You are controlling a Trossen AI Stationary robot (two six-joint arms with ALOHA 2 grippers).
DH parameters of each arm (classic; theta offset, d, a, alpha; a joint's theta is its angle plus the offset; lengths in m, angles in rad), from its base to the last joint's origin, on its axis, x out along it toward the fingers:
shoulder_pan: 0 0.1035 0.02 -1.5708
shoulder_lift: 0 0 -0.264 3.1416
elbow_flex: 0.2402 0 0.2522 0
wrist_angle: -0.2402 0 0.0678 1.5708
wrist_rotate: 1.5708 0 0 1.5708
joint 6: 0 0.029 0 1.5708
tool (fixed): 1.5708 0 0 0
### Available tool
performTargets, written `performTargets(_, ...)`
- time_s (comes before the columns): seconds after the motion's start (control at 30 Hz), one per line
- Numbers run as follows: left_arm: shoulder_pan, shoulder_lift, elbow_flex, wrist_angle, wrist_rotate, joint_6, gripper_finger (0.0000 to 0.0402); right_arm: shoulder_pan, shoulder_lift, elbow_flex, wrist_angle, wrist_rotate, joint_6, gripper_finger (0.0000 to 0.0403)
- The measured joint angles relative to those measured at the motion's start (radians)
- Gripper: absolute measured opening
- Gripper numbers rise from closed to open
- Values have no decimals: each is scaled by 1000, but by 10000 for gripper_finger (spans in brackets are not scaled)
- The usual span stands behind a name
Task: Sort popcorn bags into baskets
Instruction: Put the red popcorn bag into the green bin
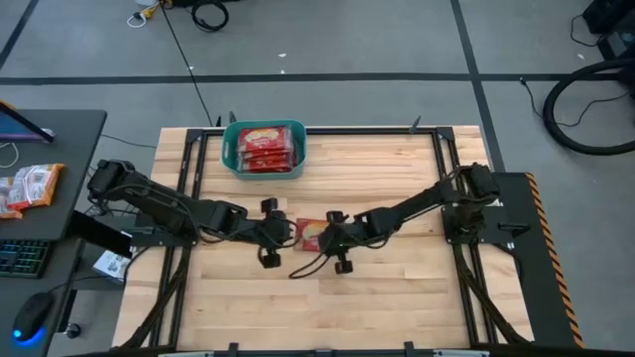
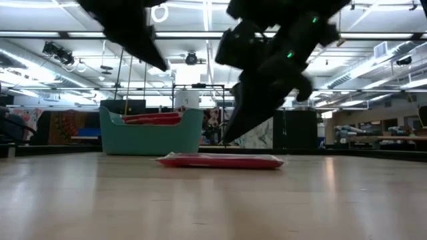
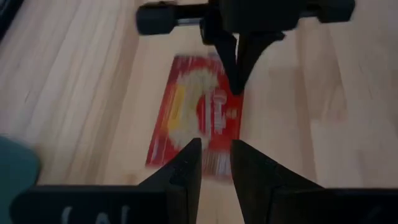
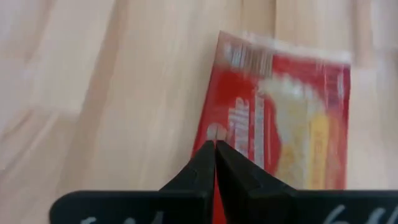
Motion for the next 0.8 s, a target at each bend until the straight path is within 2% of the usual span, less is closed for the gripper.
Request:
performTargets(0.1,0,51,-16,36,-8,10,95,15,-65,7,-111,48,21,18)
performTargets(0.3,7,185,5,161,-27,19,134,59,-202,-19,-316,225,107,18)
performTargets(0.53,6,336,75,229,-23,23,188,86,-395,-176,-306,329,180,18)
performTargets(0.6,6,370,101,189,-25,25,195,89,-444,-216,-253,359,182,18)
performTargets(0.67,10,427,156,224,-17,27,198,93,-501,-262,-251,381,181,18)
performTargets(0.73,11,458,194,165,-15,26,199,95,-544,-298,-156,391,166,18)
performTargets(0.8,11,522,253,196,2,29,199,98,-604,-346,-125,393,141,18)
